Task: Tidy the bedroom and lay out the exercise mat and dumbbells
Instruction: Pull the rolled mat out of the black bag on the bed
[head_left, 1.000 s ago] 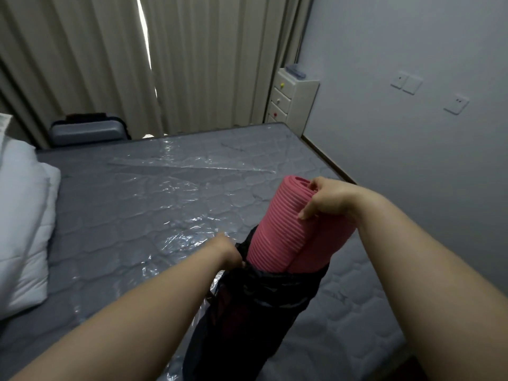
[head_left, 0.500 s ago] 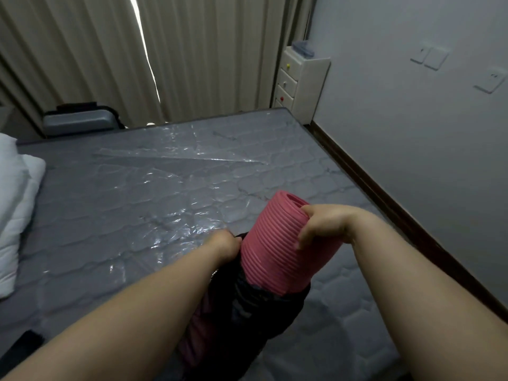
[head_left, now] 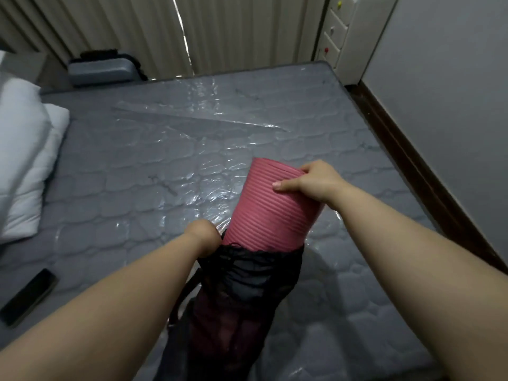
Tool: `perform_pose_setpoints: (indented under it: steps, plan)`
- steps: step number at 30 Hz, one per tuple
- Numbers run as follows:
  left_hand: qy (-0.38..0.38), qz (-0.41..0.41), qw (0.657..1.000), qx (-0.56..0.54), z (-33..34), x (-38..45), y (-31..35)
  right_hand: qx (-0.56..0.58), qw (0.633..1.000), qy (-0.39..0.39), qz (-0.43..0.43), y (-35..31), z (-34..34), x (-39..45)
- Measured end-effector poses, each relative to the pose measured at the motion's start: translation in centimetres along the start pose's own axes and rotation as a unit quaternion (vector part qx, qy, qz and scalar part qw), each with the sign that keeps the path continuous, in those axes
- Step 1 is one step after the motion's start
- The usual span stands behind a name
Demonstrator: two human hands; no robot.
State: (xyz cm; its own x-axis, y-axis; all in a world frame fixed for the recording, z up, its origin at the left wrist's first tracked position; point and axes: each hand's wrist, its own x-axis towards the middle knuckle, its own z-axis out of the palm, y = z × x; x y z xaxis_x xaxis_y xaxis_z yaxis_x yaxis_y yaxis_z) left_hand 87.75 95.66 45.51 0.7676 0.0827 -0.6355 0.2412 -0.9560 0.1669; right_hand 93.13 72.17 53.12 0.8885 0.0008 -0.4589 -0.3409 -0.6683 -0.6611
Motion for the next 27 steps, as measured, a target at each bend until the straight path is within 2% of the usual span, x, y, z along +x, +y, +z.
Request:
perform_pose_setpoints:
  steps: [3,6,10,12,14,17,19,24,27]
  plan:
    - [0.016,-0.028,0.999,0.007,-0.2,-0.1,-3.1,-0.126,0.989,0.049,-0.056,-3.6,4.8,2.9]
    - [0.055,-0.062,0.996,-0.037,0.5,0.0,-7.2,-0.068,0.990,0.034,-0.116,-6.0,11.1,4.8]
    - [0.094,-0.082,0.987,-0.105,1.5,1.1,-11.3,-0.079,0.984,0.029,-0.157,-6.5,17.2,5.5]
    - [0.103,-0.085,0.983,-0.122,2.1,2.1,-13.4,-0.074,0.987,-0.001,-0.146,-5.9,20.2,5.5]
    - [0.104,-0.088,0.982,-0.134,3.0,3.3,-15.2,-0.071,0.988,-0.062,-0.120,-4.8,22.7,5.2]
    - [0.087,-0.090,0.982,-0.145,4.0,5.2,-17.8,-0.109,0.979,-0.162,-0.060,-2.7,25.9,4.5]
    - [0.067,-0.095,0.981,-0.156,4.6,6.5,-20.0,-0.116,0.973,-0.196,-0.028,-1.8,28.0,4.3]
    - [0.031,-0.064,0.975,-0.211,6.5,7.3,-23.4,-0.147,0.964,-0.222,-0.002,-0.9,32.1,4.2]
    - [0.043,-0.033,0.971,-0.235,7.9,7.2,-24.3,-0.169,0.966,-0.195,-0.003,-1.0,33.8,4.8]
